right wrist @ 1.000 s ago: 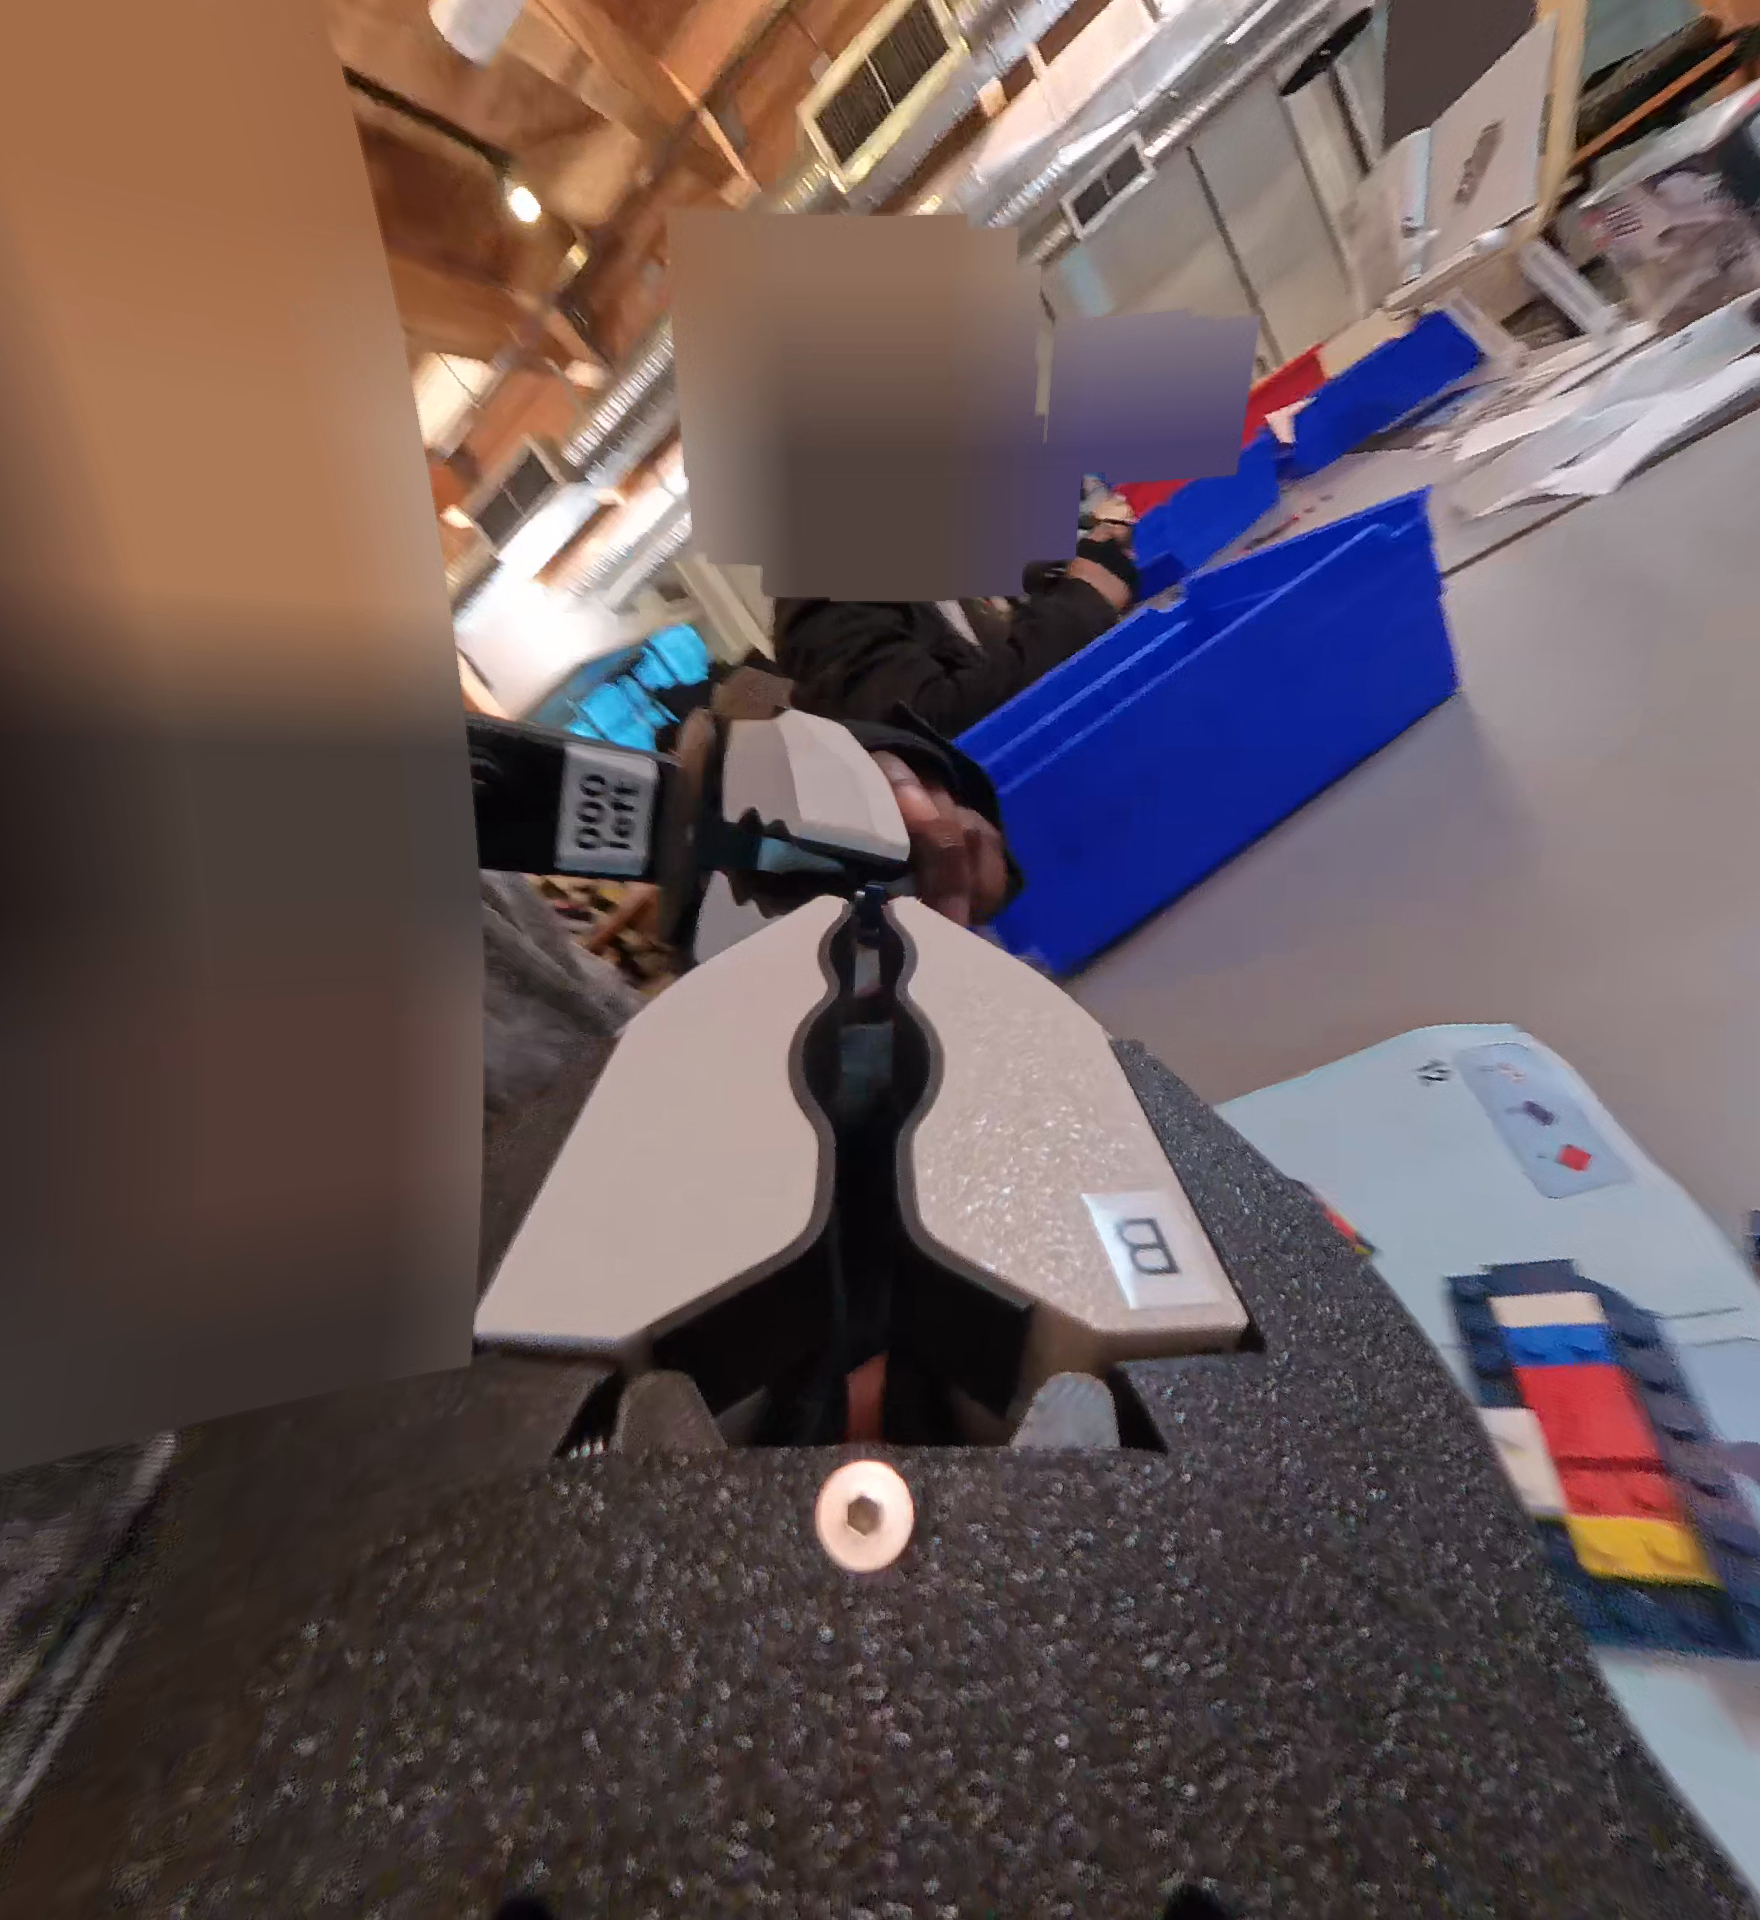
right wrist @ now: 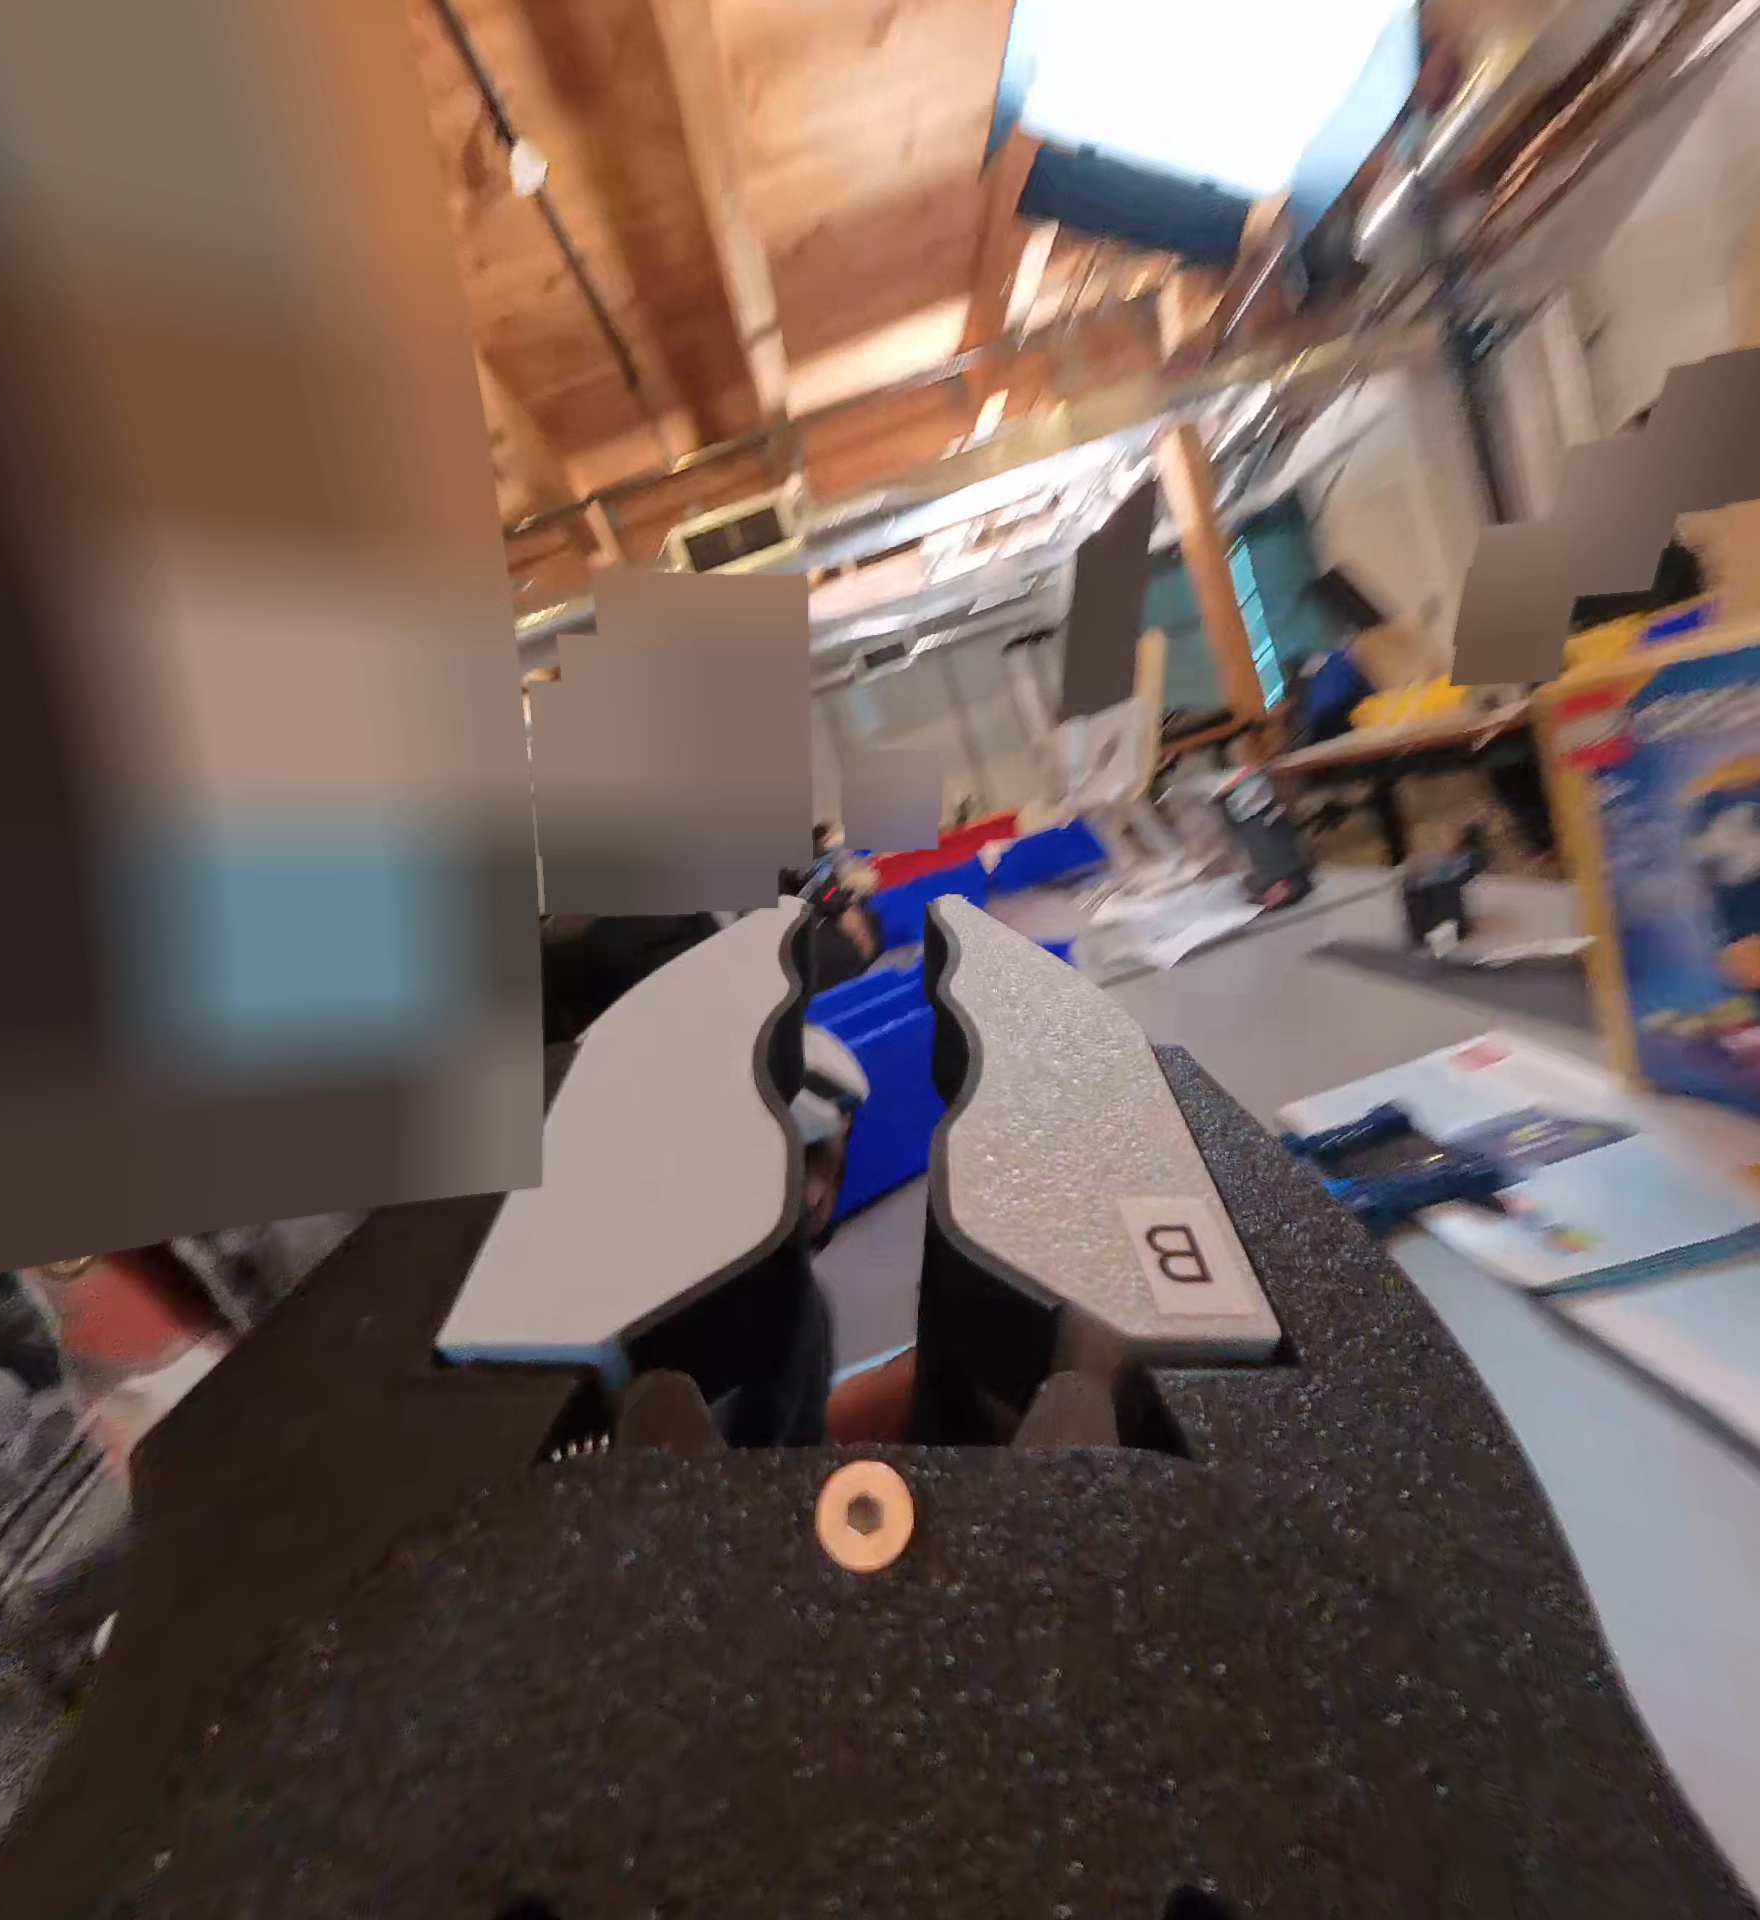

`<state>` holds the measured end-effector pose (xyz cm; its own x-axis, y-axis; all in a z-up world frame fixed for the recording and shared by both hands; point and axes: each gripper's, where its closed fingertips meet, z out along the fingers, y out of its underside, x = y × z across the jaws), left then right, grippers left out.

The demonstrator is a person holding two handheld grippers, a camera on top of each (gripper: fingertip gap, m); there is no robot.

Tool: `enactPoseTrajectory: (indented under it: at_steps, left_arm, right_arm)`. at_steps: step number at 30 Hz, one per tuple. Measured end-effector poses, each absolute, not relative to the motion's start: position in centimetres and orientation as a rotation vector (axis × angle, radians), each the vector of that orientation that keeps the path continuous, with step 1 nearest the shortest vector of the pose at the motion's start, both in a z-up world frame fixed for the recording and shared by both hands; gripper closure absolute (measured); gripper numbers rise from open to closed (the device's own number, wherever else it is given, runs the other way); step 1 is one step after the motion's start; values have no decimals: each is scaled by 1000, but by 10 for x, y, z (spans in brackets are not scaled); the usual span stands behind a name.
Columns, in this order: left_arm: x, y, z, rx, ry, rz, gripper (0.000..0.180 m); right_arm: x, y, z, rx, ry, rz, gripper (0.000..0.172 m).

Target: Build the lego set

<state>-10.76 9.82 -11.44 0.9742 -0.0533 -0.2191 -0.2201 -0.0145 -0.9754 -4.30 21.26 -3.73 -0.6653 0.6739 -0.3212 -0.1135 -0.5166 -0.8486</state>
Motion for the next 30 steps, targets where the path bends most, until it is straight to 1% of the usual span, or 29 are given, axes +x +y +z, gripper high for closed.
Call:
enactPoseTrajectory:
  at_steps: [5,11,16,30]
  left_arm:
    - [-132,92,-117,-1506,13,-35,173]
    - [-148,87,-117,-1423,-116,-154,173]
    - [-150,91,-126,-1470,-124,-147,173]
    - [-152,92,-131,-1498,-113,-109,173]
  right_arm:
    - [-17,267,-21,-792,-855,2035,154]
    - [-8,297,-30,-782,-639,1883,151]
    - [-6,306,-34,-798,-603,1788,152]
    - [-15,308,-43,-840,-639,1756,153]
